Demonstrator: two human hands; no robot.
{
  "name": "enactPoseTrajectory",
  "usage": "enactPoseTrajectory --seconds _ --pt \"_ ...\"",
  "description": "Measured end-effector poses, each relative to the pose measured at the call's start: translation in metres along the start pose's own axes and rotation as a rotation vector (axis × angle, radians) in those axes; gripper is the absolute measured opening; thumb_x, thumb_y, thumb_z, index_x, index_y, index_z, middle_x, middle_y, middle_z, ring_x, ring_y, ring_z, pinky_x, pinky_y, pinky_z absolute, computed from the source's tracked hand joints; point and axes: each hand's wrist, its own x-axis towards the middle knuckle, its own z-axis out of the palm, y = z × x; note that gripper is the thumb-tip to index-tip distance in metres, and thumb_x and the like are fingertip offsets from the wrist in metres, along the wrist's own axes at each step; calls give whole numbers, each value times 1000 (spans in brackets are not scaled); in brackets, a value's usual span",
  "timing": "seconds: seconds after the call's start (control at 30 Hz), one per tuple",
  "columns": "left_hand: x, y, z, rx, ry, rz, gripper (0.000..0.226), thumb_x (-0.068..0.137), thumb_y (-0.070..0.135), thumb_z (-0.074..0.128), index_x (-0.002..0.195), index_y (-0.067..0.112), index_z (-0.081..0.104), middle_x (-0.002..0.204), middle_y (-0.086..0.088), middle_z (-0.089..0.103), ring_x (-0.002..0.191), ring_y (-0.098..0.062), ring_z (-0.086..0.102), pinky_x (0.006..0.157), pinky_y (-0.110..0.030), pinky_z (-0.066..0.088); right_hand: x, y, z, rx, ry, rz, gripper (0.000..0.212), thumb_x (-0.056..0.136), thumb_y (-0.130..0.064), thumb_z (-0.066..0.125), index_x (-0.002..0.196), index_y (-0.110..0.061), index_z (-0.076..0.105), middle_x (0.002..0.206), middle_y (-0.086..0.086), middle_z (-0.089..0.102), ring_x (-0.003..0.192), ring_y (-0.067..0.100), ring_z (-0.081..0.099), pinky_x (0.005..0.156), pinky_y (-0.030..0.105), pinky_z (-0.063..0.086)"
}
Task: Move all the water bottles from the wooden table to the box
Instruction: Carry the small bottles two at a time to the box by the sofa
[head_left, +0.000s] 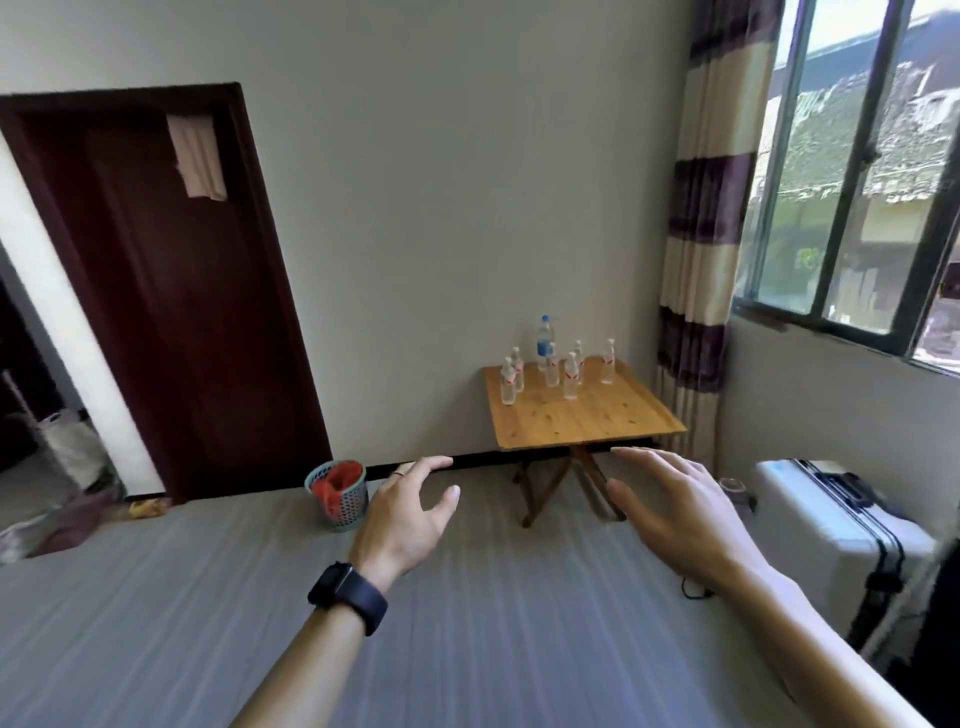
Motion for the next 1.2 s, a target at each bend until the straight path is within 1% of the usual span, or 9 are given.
enactPoseTrajectory --seconds 0.1,0.17,0.3,0.47,0.6,0.8,0.93,1.03,1.2 --pt "63 -26 16 13 -26 4 33 91 36 67 124 35 64 123 12 64 119 -11 58 96 -23 40 47 7 38 -8 -56 30 52 87 -65 51 134 -45 56 135 -21 58 129 15 48 102 24 35" --pt "104 -37 26 19 -54 19 34 92 37 66 125 34 63 125 10 64 120 -12 57 96 -25 42 78 13 57 -14 -64 57 49 88 -61 55 134 -45 56 135 -21 58 129 15 48 102 24 34" --pt "184 -53 57 8 -83 38 36 92 36 65 128 32 62 128 6 64 122 -14 56 100 -30 45 148 37 84 -30 -57 69 50 88 -61 54 135 -43 56 135 -15 59 129 17 50 104 31 39" --pt "275 -76 114 9 -154 71 37 92 36 65 129 31 61 130 7 63 123 -13 55 99 -22 40 225 87 120 -16 -30 116 52 87 -67 51 134 -46 56 134 -15 60 126 17 50 104 37 43" --pt "353 -94 167 11 -165 56 37 93 39 64 129 34 59 132 8 61 124 -12 54 96 -21 39 293 140 152 -15 -40 136 52 88 -67 52 136 -45 55 139 -14 58 133 17 46 108 38 40" --pt "456 -105 240 -2 -167 -22 38 94 38 64 131 32 59 134 6 61 125 -14 54 99 -26 42 398 215 192 16 -99 164 52 88 -65 53 137 -45 54 140 -12 57 135 18 45 108 39 39" --pt "507 -120 282 -13 -182 -86 35 94 38 63 129 33 59 131 8 60 124 -12 53 96 -23 39 461 253 224 34 -173 201 52 90 -63 54 138 -43 54 142 -10 56 134 17 45 109 41 39" --pt "546 -139 312 -10 -181 -130 35 95 36 63 129 30 61 129 7 61 124 -12 53 92 -20 36 499 280 254 45 -219 196 50 91 -60 56 138 -41 54 142 -11 55 135 17 44 109 38 39" --pt "617 -180 367 -27 -214 -160 35 95 32 65 129 26 62 131 6 62 125 -13 53 94 -17 34 568 327 310 35 -280 241 51 92 -60 55 139 -40 53 143 -9 54 137 18 43 110 39 39"
